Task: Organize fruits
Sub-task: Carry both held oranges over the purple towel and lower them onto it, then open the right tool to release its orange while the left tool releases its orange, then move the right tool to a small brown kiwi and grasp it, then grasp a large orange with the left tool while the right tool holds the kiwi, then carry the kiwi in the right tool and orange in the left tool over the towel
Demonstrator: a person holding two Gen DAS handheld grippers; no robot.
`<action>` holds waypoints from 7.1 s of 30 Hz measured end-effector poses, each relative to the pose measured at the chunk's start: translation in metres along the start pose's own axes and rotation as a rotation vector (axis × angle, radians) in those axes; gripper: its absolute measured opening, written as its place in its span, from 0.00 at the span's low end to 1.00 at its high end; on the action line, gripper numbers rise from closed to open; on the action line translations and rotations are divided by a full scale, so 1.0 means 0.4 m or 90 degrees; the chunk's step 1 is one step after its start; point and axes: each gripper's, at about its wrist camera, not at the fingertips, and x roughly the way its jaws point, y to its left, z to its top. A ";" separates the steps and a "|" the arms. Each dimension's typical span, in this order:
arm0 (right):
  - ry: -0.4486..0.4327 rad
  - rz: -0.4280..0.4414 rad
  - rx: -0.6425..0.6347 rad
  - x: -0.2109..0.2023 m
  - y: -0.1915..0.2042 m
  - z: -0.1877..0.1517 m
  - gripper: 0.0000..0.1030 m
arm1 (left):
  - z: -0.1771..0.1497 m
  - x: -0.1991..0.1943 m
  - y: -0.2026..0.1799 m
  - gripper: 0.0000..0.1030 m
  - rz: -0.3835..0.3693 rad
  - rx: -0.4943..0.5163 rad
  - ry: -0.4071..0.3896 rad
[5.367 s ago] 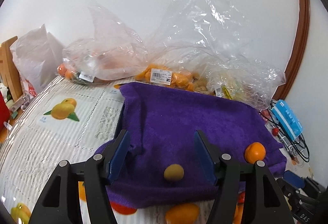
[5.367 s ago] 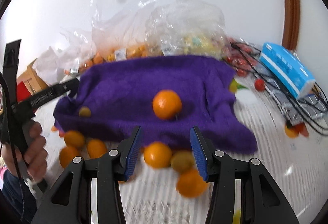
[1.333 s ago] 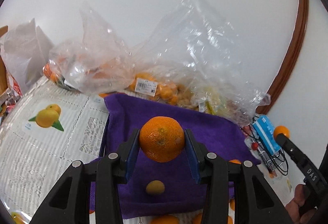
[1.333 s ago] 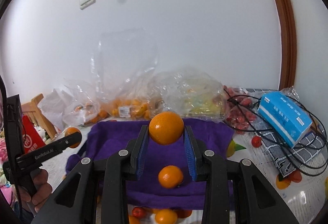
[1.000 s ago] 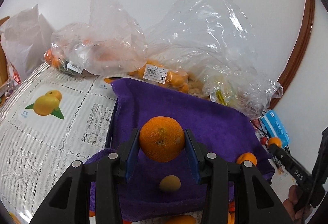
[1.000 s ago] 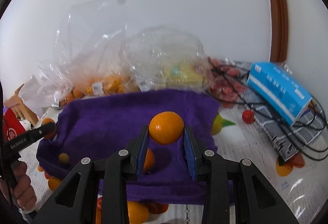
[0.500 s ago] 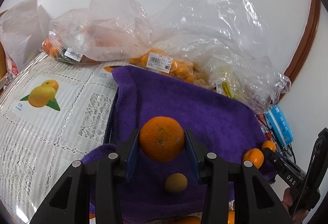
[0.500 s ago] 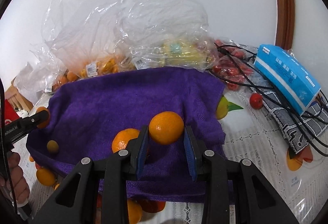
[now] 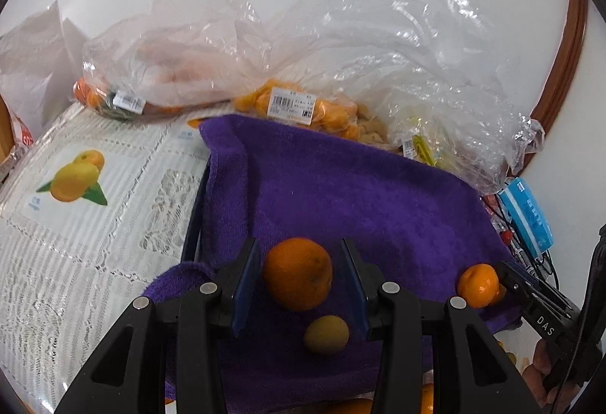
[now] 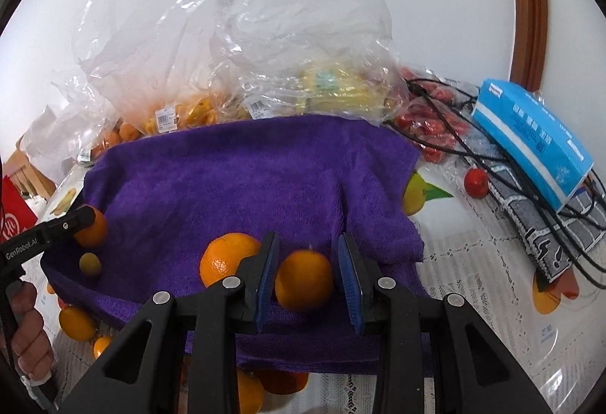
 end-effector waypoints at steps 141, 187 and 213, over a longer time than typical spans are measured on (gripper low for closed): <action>0.063 0.041 -0.014 -0.203 0.016 -0.242 0.27 | -0.204 -0.089 -0.113 0.30 -0.049 0.156 0.115; -0.136 0.093 -0.014 -0.246 0.098 0.102 0.27 | 0.075 -0.160 -0.053 0.30 -0.033 0.042 -0.108; -0.026 0.055 0.039 0.001 0.021 0.044 0.27 | -0.009 -0.026 -0.065 0.30 -0.057 0.062 -0.029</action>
